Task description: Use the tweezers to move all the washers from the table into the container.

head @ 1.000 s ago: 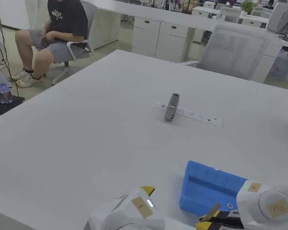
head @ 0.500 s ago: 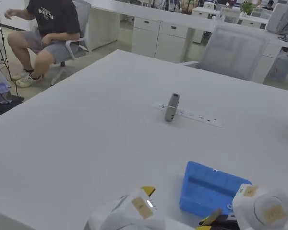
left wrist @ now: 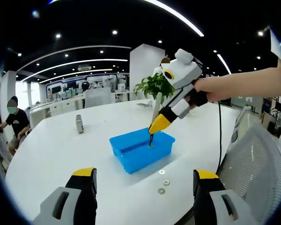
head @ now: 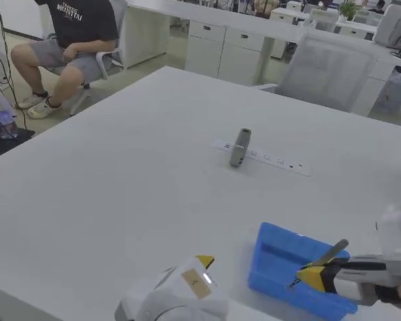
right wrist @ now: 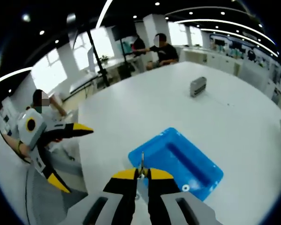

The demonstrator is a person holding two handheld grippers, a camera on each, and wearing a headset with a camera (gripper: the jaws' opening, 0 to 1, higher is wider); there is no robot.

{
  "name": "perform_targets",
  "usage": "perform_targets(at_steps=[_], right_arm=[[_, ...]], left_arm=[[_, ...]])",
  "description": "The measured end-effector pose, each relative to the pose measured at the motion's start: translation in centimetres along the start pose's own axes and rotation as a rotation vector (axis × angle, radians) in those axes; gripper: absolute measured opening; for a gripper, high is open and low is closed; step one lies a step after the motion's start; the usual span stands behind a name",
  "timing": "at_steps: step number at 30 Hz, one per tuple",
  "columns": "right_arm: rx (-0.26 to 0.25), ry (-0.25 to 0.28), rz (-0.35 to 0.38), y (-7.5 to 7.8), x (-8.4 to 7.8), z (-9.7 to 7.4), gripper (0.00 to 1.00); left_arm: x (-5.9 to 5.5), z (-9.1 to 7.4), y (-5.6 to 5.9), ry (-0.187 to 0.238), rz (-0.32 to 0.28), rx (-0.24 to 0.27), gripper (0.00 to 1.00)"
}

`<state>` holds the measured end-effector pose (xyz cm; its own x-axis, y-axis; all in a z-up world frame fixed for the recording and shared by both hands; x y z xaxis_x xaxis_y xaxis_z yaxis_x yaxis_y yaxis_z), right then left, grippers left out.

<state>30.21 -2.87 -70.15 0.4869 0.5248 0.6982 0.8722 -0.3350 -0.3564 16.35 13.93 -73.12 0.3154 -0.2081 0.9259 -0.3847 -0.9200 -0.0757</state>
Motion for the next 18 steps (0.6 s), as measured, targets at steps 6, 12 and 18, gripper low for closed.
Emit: perform_targets(at_steps=[6, 12, 18], right_arm=[[-0.052, -0.022, 0.065, 1.9, -0.1, 0.3, 0.04], [-0.122, -0.091, 0.073, 4.7, -1.1, 2.1, 0.04], [-0.162, -0.134, 0.018, 5.2, -1.5, 3.2, 0.04]], left_arm=[[-0.1, 0.0, 0.1, -0.005, 0.004, -0.006, 0.86], [-0.2, 0.1, 0.3, -0.014, 0.01, -0.017, 0.86], [-0.1, 0.1, 0.2, -0.004, -0.016, -0.019, 0.86]])
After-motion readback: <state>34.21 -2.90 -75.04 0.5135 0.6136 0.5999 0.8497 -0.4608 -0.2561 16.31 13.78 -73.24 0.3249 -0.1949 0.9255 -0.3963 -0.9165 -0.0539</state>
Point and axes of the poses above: the centre of the closed fingertips' face, and the gripper's own axes: z roughly forward along the fingers, y roughly to its right, x roughly out of its top, the point moved 8 cm from there along -z, roughly backward along the fingers, and after that the axes turned 12 degrees about x, right-handed, at the moved point
